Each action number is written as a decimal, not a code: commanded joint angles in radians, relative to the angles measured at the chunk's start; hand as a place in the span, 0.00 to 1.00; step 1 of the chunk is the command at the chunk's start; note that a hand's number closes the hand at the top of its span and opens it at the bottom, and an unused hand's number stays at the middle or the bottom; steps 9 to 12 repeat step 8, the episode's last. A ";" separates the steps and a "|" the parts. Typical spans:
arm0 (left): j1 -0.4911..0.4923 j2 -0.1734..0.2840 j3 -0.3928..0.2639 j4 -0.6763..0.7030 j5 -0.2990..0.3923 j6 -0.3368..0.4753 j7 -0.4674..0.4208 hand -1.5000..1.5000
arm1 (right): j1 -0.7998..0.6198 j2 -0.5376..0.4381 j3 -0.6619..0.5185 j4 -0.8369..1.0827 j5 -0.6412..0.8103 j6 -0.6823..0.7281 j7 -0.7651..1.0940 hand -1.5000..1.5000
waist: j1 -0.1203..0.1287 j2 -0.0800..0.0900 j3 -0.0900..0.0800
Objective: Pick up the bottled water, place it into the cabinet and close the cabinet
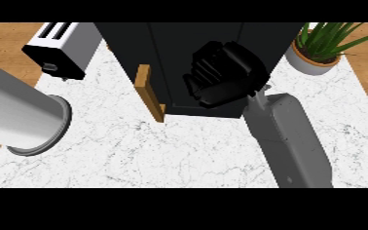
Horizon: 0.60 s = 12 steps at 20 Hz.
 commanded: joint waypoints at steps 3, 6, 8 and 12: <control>-0.004 0.015 0.032 0.003 0.048 -0.032 0.032 0.00 | -0.200 0.023 -0.043 0.193 -0.064 -0.004 -0.003 1.00 | 0.041 0.032 -0.020; -0.005 -0.002 0.016 -0.011 0.033 -0.021 0.044 0.00 | -0.206 0.023 -0.029 0.203 -0.079 -0.017 -0.023 1.00 | 0.047 0.032 -0.021; -0.025 0.017 0.046 -0.013 0.060 -0.001 0.057 0.00 | -0.210 0.023 0.007 0.194 -0.086 -0.058 -0.026 1.00 | 0.040 0.032 -0.021; -0.025 0.017 0.046 -0.013 0.060 -0.001 0.057 0.00 | -0.210 0.023 0.007 0.194 -0.086 -0.058 -0.026 1.00 | 0.040 0.032 -0.021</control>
